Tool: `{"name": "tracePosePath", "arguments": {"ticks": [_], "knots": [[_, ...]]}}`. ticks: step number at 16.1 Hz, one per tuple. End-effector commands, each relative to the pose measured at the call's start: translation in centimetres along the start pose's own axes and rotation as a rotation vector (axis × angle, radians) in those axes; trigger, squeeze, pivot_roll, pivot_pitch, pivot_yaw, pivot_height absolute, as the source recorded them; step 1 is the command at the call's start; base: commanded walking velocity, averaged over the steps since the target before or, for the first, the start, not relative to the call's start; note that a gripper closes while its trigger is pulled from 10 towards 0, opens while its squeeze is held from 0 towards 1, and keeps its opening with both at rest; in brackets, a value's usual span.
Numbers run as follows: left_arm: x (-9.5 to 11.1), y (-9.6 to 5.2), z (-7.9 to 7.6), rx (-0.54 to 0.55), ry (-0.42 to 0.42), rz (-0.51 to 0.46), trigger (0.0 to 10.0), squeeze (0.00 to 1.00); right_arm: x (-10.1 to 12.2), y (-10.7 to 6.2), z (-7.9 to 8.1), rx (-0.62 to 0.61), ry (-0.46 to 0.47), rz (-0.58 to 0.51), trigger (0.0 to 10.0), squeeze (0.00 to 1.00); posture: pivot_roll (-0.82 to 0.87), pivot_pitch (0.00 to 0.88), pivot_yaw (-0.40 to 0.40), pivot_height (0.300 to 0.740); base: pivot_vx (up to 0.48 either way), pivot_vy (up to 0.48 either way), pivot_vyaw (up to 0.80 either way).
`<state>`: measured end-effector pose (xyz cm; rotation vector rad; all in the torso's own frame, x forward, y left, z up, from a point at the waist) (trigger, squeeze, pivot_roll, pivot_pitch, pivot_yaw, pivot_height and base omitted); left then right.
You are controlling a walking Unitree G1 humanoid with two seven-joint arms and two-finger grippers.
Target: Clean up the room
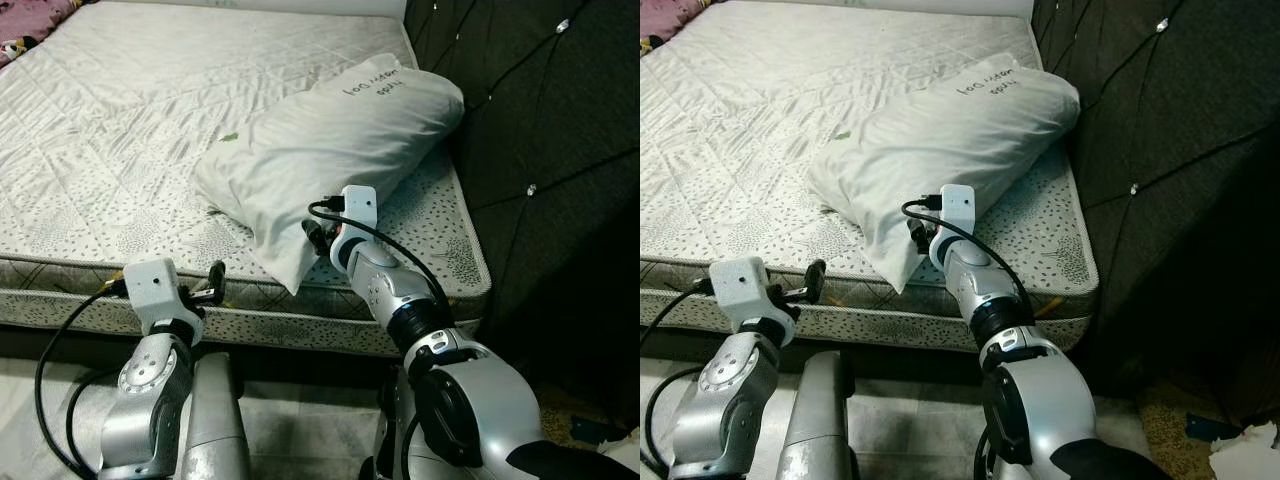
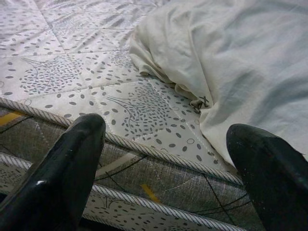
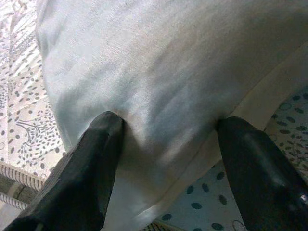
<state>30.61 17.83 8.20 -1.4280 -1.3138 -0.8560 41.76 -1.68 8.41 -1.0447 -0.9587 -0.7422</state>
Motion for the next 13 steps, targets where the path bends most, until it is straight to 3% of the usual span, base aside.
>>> {"name": "tracePosePath", "arguments": {"ticks": [1, 6, 8, 11, 13], "knots": [[0.0, -0.5, 0.0, 0.006, 0.003, 0.007, 10.0, 0.0, -0.6, 0.2, 3.8, 0.071, -0.004, 0.019, 10.0, 0.0, 0.21, 0.052, -0.056, 0.518, 0.0, 0.0, 0.0], [-0.3, -2.1, -0.1, 0.017, -0.005, 0.024, 10.0, 0.0, -2.0, 0.2, 4.3, 0.08, -0.027, 0.043, 10.0, 0.0, 0.23, 0.115, -0.052, 0.518, 0.0, 0.0, 0.0], [-0.2, -2.5, 0.0, 0.023, -0.003, 0.029, 10.0, 0.0, -1.5, 0.2, 5.0, 0.098, -0.019, 0.021, 0.0, 0.0, 0.24, 0.14, -0.052, 0.518, 0.0, 0.0, 0.0], [-0.1, -2.7, -0.1, 0.026, -0.006, 0.033, 10.0, 0.0, -0.2, 0.4, 5.0, 0.082, -0.015, -0.008, 0.0, 0.0, 0.25, 0.152, -0.05, 0.518, 0.0, 0.0, 0.0], [-0.1, -2.6, -0.3, 0.026, -0.007, 0.036, 10.0, 0.0, 0.5, 0.5, 3.9, 0.048, -0.002, -0.028, 0.0, 0.0, 0.25, 0.152, -0.05, 0.518, 0.0, 0.0, 0.0]]}}
Point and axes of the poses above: a point about 5 cm out from each wrist's last joint towards the gripper, its own y axis pointing out of the wrist towards the gripper, its own x axis along the axis of the wrist's last joint, z = x × y, the point moved 6 cm from there along y, pointing out of the wrist towards the gripper, and after that the axes turned 5 degrees about -y, right-handed, at the moved point
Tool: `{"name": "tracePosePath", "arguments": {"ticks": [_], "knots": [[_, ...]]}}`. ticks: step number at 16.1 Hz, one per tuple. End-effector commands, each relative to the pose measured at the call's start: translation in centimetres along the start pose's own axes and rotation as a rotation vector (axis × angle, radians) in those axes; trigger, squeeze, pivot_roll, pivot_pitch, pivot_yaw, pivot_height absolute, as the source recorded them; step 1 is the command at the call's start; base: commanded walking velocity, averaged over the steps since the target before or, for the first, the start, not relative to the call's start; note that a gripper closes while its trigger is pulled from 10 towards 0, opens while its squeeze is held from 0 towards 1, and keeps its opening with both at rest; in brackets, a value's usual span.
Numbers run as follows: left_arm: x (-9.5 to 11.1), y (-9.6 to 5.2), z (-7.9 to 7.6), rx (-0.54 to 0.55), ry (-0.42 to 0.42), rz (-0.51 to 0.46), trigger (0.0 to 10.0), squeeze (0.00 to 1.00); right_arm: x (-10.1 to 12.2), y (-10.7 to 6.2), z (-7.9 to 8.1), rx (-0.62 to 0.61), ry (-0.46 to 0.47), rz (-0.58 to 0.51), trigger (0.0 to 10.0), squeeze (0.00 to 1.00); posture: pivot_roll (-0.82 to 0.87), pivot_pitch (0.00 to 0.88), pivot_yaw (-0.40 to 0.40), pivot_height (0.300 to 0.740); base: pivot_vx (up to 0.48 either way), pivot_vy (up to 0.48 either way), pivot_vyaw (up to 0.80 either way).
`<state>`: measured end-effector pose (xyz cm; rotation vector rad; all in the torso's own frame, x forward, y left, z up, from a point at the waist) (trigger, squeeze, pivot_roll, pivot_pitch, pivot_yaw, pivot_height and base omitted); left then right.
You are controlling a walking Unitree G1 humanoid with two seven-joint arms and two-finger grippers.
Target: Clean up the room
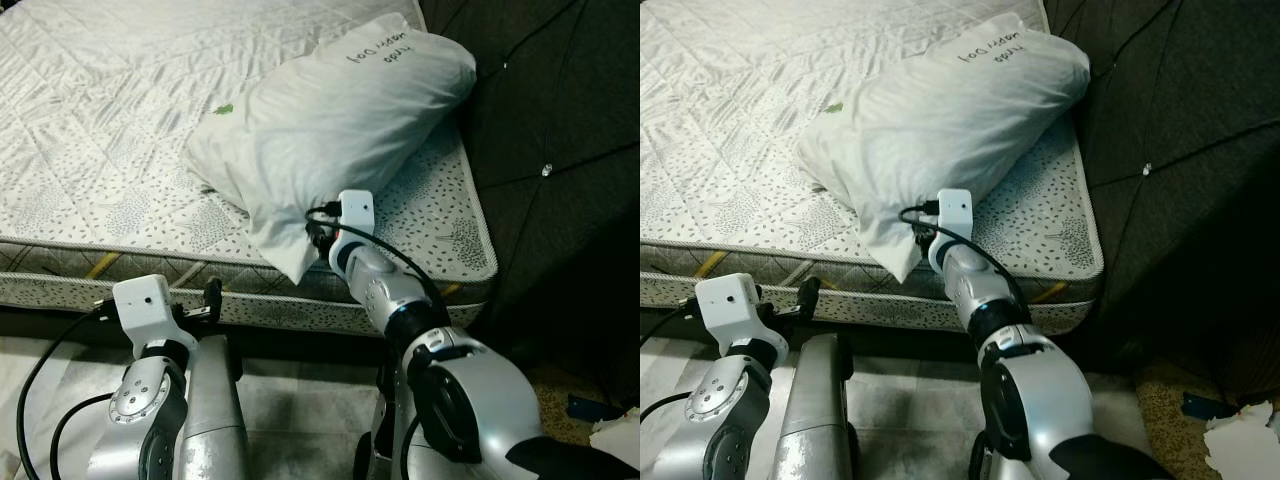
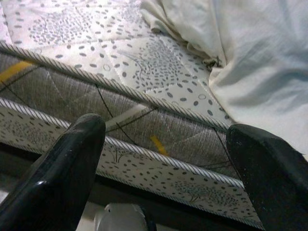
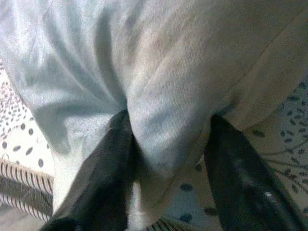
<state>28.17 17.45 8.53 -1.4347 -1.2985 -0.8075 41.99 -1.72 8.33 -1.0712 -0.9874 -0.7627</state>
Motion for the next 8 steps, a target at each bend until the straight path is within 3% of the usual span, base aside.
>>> {"name": "tracePosePath", "arguments": {"ticks": [1, 6, 8], "knots": [[0.2, -0.1, -0.2, 0.001, 0.003, 0.0, 10.0, 0.0, 0.7, 0.2, 3.5, 0.063, 0.027, -0.009, 0.0, 0.0, 0.25, 0.151, -0.051, 0.518, 0.0, 0.0, 0.0], [0.7, 0.6, -0.2, 0.007, 0.003, -0.01, 10.0, 0.0, 1.6, 0.2, 0.1, -0.017, 0.029, -0.039, 0.0, 0.0, 0.25, 0.117, -0.052, 0.518, 0.0, 0.0, 0.0], [1.0, 1.0, -0.5, -0.006, 0.009, -0.019, 10.0, 0.0, 2.0, 0.3, -0.2, -0.024, 0.037, -0.045, 0.0, 0.0, 0.25, 0.1, -0.049, 0.518, 0.0, 0.0, 0.0]]}}
Point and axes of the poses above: a point about 5 cm out from each wrist's last joint towards the gripper, its own y axis pointing out of the wrist towards the gripper, its own x axis along the axis of the wrist's last joint, z = x × y, the point moved 6 cm from there along y, pointing out of the wrist towards the gripper, and after that the axes turned 5 degrees about -y, right-handed, at the moved point
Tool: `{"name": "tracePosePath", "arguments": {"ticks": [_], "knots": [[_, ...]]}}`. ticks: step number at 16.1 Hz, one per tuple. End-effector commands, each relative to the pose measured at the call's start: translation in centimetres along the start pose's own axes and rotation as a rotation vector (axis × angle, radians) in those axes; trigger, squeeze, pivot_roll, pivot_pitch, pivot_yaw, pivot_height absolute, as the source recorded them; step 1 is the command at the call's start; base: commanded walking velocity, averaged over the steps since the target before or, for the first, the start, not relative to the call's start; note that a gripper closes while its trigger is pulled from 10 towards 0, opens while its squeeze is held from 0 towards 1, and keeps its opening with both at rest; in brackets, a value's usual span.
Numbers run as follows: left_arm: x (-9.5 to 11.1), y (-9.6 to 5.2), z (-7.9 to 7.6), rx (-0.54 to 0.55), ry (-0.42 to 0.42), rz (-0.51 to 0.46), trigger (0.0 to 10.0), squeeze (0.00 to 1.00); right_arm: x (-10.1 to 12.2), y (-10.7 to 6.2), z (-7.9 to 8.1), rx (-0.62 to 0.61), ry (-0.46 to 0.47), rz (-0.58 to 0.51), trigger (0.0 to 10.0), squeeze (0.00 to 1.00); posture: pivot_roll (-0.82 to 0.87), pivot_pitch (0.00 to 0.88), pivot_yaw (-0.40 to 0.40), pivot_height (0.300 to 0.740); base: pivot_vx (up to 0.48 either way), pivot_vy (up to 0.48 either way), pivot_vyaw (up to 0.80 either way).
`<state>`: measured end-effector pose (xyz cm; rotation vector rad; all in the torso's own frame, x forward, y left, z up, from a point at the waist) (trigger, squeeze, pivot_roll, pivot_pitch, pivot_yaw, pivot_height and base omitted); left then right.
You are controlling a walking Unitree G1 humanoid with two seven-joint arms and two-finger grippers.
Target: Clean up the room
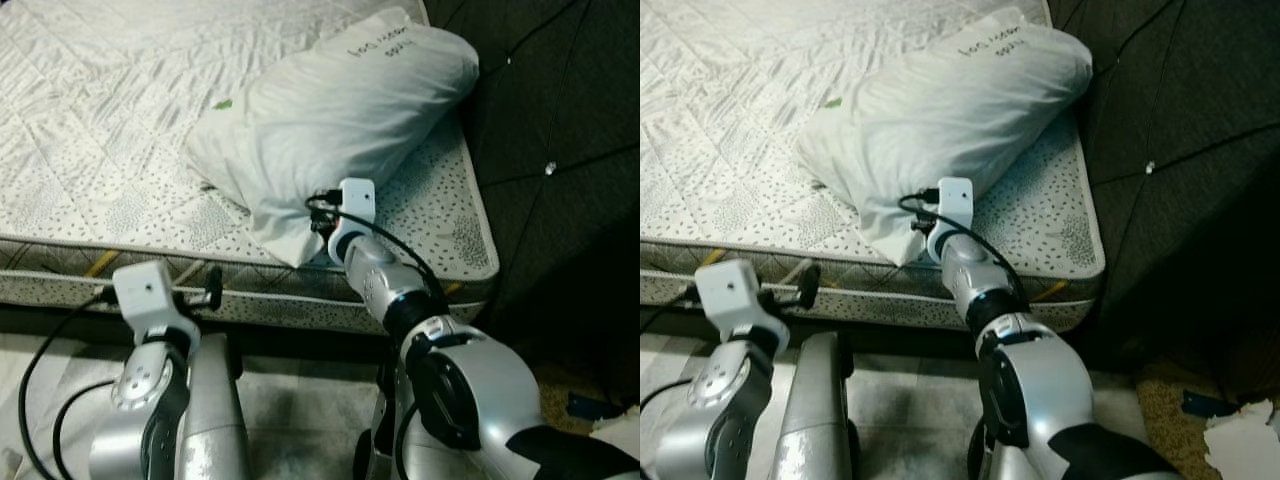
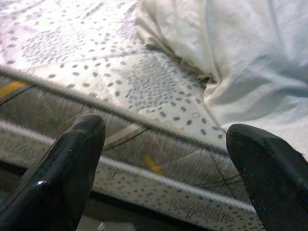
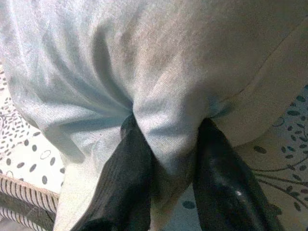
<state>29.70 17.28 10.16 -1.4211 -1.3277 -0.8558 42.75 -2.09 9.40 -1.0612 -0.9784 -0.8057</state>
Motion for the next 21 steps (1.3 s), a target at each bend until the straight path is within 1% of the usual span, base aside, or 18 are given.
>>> {"name": "tracePosePath", "arguments": {"ticks": [1, 2, 3, 5, 6, 7, 9, 10, 12, 13, 14, 16, 17, 18, 19, 20, 21], "knots": [[-0.4, 0.2, 0.2, 0.005, 0.01, 0.019, 10.0, 0.0, 0.9, 0.1, 0.2, -0.013, 0.025, -0.02, 0.0, 0.0, 0.25, 0.087, -0.046, 0.518, 0.0, 0.0, 0.0], [-0.2, 0.4, 0.2, -0.002, 0.015, 0.01, 10.0, 0.0, 1.1, 0.1, 0.0, -0.022, 0.035, -0.026, 0.0, 0.0, 0.26, 0.077, -0.043, 0.518, 0.0, 0.0, 0.0], [0.1, 0.7, 0.3, -0.002, 0.021, 0.004, 10.0, 0.0, 1.6, 0.1, -0.6, -0.045, 0.041, -0.041, 0.0, 0.0, 0.26, 0.07, -0.042, 0.518, 0.0, 0.0, 0.0], [0.5, 1.2, 0.4, 0.0, 0.025, -0.006, 10.0, 0.0, 3.3, -0.1, -3.2, -0.128, 0.031, -0.088, 0.0, 0.0, 0.25, 0.047, -0.039, 0.518, 0.0, 0.0, 0.0], [0.7, 1.5, 0.3, -0.004, 0.026, -0.013, 10.0, 0.0, 4.4, -0.3, -4.8, -0.18, 0.013, -0.118, 0.0, 0.0, 0.25, 0.029, -0.038, 0.518, 0.0, 0.0, 0.0], [0.7, 1.7, 0.2, -0.004, 0.025, -0.015, 10.0, 0.0, 5.9, -0.8, -7.3, -0.246, 0.004, -0.156, 0.0, 0.0, 0.24, 0.018, -0.038, 0.518, 0.0, 0.0, 0.0], [0.8, 2.2, 0.1, -0.008, 0.022, -0.023, 10.0, 0.0, 8.1, -2.1, -11.7, -0.36, -0.021, -0.214, 0.0, 0.0, 0.22, 0.0, -0.037, 0.518, 0.0, 0.0, 0.0], [0.9, 2.5, 0.1, -0.009, 0.021, -0.027, 10.0, 0.0, 9.2, -3.5, -15.0, -0.451, -0.03, -0.247, 0.0, 0.0, 0.21, 0.0, -0.036, 0.518, 0.0, 0.0, 0.0], [1.5, 3.2, -0.1, -0.025, 0.009, -0.047, 10.0, 0.0, 10.1, -5.8, -19.4, -0.575, -0.054, -0.278, 0.0, 0.0, 0.18, 0.0, -0.029, 0.518, 0.0, 0.0, 0.0], [1.5, 3.4, -0.1, -0.028, 0.009, -0.048, 10.0, 0.0, 10.2, -6.2, -20.2, -0.597, -0.056, -0.283, 0.0, 0.0, 0.18, 0.0, -0.026, 0.518, 0.0, 0.0, 0.0], [1.6, 3.8, -0.2, -0.028, 0.013, -0.047, 10.0, 0.0, 10.1, -7.2, -21.8, -0.615, -0.047, -0.306, 0.0, 0.0, 0.16, 0.0, -0.019, 0.518, 0.0, 0.0, 0.0], [1.5, 4.3, -0.6, -0.046, 0.027, -0.044, 10.0, 0.0, 8.2, -9.0, -24.7, -0.667, -0.131, -0.255, 0.0, 0.0, 0.13, 0.0, -0.01, 0.518, 0.0, 0.0, 0.0], [1.4, 4.5, -0.5, -0.045, 0.028, -0.042, 10.0, 0.0, 7.5, -9.6, -25.5, -0.688, -0.145, -0.24, 0.0, 0.0, 0.12, 0.0, -0.008, 0.518, 0.0, 0.0, 0.0], [1.4, 4.6, -0.5, -0.042, 0.029, -0.043, 10.0, 0.0, 6.9, -10.0, -26.0, -0.701, -0.156, -0.227, 0.0, 0.0, 0.11, 0.0, -0.005, 0.518, 0.0, 0.0, 0.0], [1.3, 4.9, -0.4, -0.039, 0.029, -0.043, 10.0, 0.0, 5.3, -10.8, -27.0, -0.727, -0.179, -0.203, 0.0, 0.0, 0.09, 0.0, -0.001, 0.518, 0.0, 0.0, 0.0], [0.9, 5.2, -0.6, -0.044, 0.03, -0.034, 10.0, 0.0, 3.2, -11.4, -27.4, -0.74, -0.196, -0.177, 0.0, 0.0, 0.08, 0.0, 0.004, 0.518, 0.0, 0.0, 0.0], [0.7, 5.4, -0.9, -0.053, 0.032, -0.03, 10.0, 0.0, 1.9, -11.7, -27.5, -0.742, -0.204, -0.163, 0.0, 0.0, 0.08, 0.0, 0.005, 0.518, 0.0, 0.0, 0.0]]}}
Point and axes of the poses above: a point about 5 cm out from each wrist's last joint towards the gripper, its own y axis pointing out of the wrist towards the gripper, its own x axis along the axis of the wrist's last joint, z = x × y, the point moved 6 cm from there along y, pointing out of the wrist towards the gripper, and after that the axes turned 5 degrees about -y, right-handed, at the moved point
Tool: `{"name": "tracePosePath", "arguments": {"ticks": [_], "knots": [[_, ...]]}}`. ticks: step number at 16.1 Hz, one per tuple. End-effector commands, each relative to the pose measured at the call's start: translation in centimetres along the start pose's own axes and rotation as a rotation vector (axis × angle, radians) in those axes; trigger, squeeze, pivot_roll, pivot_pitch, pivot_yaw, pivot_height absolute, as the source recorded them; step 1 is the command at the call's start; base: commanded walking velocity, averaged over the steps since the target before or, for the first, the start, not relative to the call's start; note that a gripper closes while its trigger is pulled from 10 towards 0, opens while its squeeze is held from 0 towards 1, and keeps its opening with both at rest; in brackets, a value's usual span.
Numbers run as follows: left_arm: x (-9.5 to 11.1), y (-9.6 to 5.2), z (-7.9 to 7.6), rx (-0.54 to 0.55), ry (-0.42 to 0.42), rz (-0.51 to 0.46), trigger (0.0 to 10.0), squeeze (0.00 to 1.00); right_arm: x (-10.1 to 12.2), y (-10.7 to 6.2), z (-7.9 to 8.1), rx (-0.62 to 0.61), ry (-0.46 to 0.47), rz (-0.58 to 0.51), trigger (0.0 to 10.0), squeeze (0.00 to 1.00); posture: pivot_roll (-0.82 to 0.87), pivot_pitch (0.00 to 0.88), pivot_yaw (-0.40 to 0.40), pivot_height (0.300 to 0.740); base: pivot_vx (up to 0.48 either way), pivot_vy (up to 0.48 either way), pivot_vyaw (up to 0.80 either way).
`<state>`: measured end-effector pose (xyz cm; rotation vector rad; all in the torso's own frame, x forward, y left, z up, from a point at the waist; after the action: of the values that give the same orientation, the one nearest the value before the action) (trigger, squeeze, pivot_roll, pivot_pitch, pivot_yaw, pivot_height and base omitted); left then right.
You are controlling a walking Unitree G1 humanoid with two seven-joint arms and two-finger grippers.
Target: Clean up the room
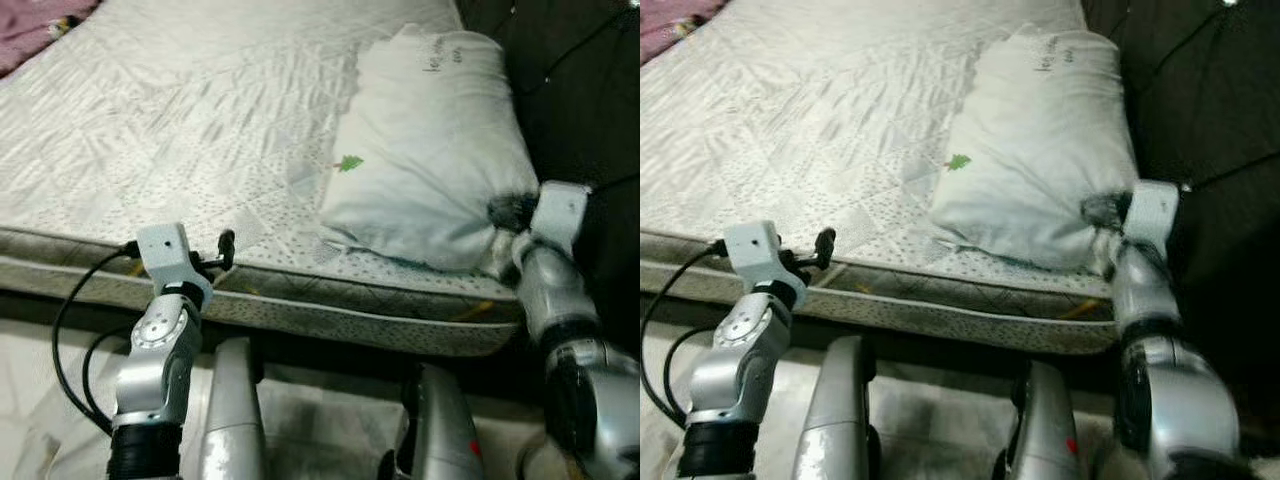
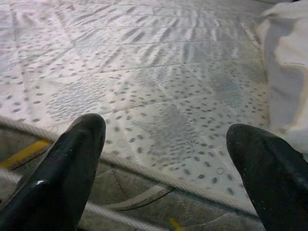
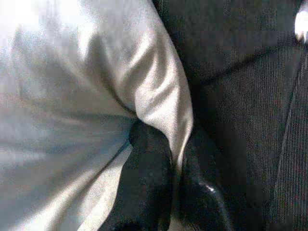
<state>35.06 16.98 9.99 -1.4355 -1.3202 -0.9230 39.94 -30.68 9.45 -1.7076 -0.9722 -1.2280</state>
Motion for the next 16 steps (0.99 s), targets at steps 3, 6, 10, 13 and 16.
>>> {"name": "tracePosePath", "arguments": {"ticks": [3, 6, 10, 13, 16], "knots": [[0.3, 0.8, -0.4, -0.017, 0.016, -0.008, 10.0, 0.0, -2.5, -2.5, 3.2, 0.072, -0.005, -0.02, 0.0, 0.0, 0.06, 0.0, 0.014, 0.518, 0.0, 0.0, 0.0], [0.6, 1.1, -0.5, -0.02, 0.019, -0.021, 10.0, 0.0, -0.8, -2.5, 6.5, 0.147, 0.019, -0.061, 0.0, 0.0, 0.07, 0.0, 0.011, 0.518, 0.0, 0.0, 0.0], [0.6, 1.2, 0.2, 0.015, 0.01, -0.034, 10.0, 0.0, 4.4, 0.9, 0.2, -0.067, 0.075, -0.072, 0.0, 0.0, 0.07, 0.0, -0.002, 0.518, 0.0, 0.0, 0.0], [0.5, 1.3, 0.3, 0.022, 0.006, -0.036, 10.0, 0.0, 8.1, 1.7, -5.8, -0.222, 0.094, -0.105, 0.0, 0.0, 0.07, 0.0, -0.007, 0.518, 0.0, 0.0, 0.0], [0.4, 1.4, 0.4, 0.031, 0.003, -0.038, 10.0, 0.0, 8.3, 1.5, -8.4, -0.282, 0.059, -0.102, 0.0, 0.0, 0.06, 0.0, -0.012, 0.518, 0.0, 0.0, 0.0]]}}
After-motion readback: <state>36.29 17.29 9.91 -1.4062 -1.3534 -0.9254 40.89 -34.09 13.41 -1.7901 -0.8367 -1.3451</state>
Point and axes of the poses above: a point about 5 cm out from each wrist's last joint towards the gripper, its own y axis pointing out of the wrist towards the gripper, its own x axis along the axis of the wrist's last joint, z = x × y, the point moved 6 cm from there along y, pointing out of the wrist towards the gripper, and after that the axes turned 5 degrees about -y, right-handed, at the moved point
